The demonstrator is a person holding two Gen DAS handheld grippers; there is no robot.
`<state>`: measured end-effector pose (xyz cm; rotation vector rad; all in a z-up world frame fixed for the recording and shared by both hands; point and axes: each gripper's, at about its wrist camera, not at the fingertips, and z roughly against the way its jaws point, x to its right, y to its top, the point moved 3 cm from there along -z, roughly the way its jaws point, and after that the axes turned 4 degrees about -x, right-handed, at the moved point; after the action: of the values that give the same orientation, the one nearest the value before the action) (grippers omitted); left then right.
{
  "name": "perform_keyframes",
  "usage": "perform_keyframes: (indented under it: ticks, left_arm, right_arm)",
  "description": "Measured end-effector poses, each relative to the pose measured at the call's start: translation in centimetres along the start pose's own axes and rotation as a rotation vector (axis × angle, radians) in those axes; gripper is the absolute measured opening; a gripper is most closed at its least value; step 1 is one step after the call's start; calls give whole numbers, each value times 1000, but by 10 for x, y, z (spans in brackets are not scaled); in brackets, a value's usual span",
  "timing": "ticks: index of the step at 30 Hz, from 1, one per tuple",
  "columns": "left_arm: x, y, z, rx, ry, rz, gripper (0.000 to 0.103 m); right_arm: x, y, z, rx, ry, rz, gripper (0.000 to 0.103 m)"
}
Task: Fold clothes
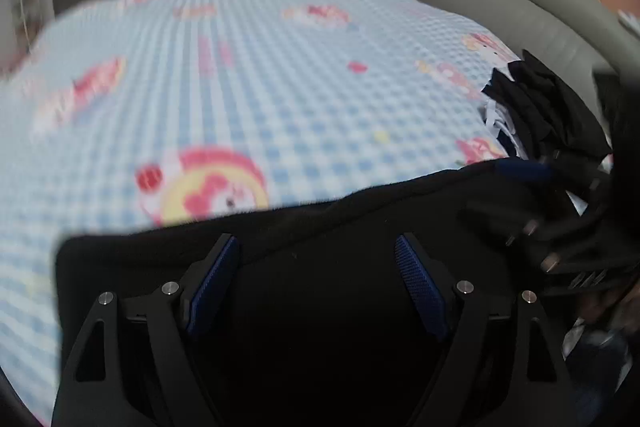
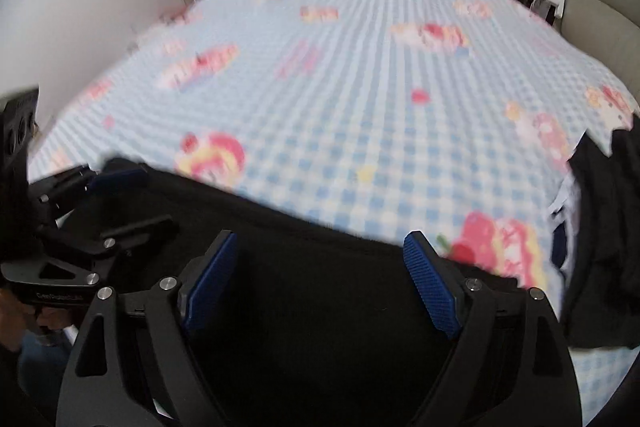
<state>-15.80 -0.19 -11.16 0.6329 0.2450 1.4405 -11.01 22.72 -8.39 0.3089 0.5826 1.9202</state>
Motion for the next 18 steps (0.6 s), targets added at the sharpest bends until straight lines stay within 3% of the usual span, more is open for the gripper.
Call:
perform_keyframes:
  ticks: [3,8,12,14,16,18]
  left_arm:
    - [-7,-9,-6,33,-34,31,83]
    - [-6,-25,0,183,-23,-7,83]
    - [-11,-14,-4,162,-39,-2,84]
    - [-12,-5,1,129,-36,5,83]
    - [-13,5,16,145,25,4,83]
    - [-27,11,31,164,86,47,83]
  right_arm:
    - [10,-17,-24,25,31,-46,92]
    - [16,-25,-29,111,78,-68,97]
    - [17,-29,-26,143,88,-70,97]
    - [17,-24,-22,102,85,-74,97]
    - [17,-17,-11,76,56,-77,96]
    - [21,-16,7,111,-1,-78,96]
